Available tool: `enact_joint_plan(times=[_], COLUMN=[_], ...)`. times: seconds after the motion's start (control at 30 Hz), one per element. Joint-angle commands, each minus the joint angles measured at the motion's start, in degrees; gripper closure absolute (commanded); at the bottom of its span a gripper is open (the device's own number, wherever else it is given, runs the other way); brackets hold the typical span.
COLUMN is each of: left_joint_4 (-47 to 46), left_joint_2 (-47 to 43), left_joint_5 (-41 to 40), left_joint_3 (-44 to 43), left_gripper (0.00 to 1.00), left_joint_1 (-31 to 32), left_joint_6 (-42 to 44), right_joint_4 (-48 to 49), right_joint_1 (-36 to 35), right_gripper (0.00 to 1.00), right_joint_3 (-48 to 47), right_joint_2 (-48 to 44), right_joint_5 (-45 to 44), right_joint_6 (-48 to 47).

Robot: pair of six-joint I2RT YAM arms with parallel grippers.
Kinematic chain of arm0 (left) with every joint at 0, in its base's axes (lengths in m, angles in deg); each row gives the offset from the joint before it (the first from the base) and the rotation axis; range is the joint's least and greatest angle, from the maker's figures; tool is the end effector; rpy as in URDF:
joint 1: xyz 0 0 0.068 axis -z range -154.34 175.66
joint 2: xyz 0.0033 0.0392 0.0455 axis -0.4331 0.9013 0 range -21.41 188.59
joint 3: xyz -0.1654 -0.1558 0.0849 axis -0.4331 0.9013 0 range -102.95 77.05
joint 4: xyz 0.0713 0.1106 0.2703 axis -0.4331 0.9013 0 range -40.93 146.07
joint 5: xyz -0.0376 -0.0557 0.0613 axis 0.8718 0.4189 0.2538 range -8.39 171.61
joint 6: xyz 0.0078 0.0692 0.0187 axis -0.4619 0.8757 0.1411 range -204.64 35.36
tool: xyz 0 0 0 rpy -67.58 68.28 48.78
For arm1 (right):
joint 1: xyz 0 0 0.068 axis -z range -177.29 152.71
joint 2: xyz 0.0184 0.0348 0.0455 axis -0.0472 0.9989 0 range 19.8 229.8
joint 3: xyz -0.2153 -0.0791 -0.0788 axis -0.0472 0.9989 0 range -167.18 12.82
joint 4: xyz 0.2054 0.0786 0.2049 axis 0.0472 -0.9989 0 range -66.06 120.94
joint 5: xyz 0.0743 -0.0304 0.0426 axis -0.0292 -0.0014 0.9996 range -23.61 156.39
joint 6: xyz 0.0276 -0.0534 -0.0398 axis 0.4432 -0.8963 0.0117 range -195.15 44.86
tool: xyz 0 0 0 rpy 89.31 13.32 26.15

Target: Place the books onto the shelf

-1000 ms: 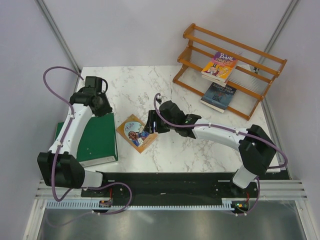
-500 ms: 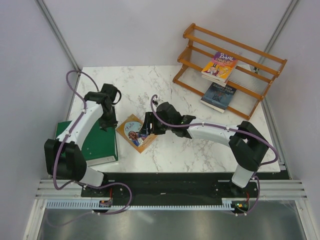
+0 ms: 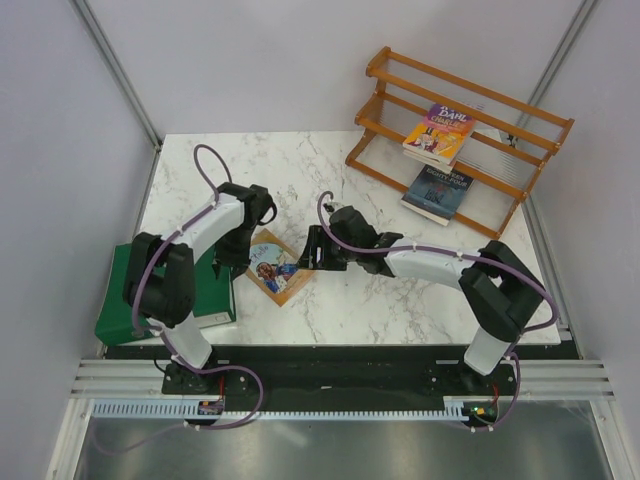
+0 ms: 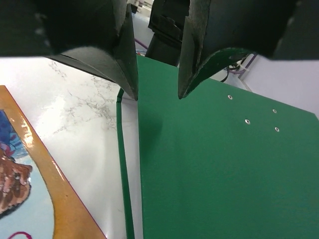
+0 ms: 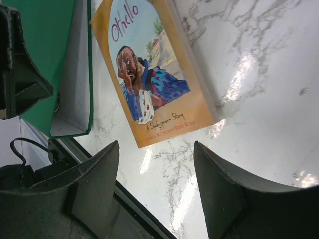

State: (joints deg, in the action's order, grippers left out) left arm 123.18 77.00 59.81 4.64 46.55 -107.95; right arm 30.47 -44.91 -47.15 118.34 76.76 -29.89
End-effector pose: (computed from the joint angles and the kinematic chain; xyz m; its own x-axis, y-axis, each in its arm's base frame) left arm 0.3022 -0.0916 0.1446 -0.9998 -0.0118 0.0166 -0.0040 0.9142 0.4052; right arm 0.2744 0.3166 0.1282 -0.8819 0.0701 -0.4662 -0.2762 0.7245 0.6315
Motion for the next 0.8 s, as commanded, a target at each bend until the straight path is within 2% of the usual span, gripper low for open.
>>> enact_joint_plan(times=[0.0,0.47,0.77], left_joint_4=[2.1,2.44,2.1], left_joint_2=[3.18,8.81,8.64], left_joint_5=[-3.33,-8.43,-5.18], left_joint_3=[-2.13,-1.6,-1.87], left_gripper=[0.55,0.57,0.57], left_joint_1=[0.03,1.79,3.02], left_joint_6=[-1.91,-4.2,-2.71], right_joint_4=[1.96,2.84,4.33], right_joint_1=[2.79,6.92,7.19], right_gripper=[0.31,0.31,0.31], right_joint_3=[1.95,5.21,6.0], right_joint_2=[-4.58,-6.61,-6.17], right_joint_5=[1.4,3.43,4.3], right_joint_6=[0.45,0.36,1.41])
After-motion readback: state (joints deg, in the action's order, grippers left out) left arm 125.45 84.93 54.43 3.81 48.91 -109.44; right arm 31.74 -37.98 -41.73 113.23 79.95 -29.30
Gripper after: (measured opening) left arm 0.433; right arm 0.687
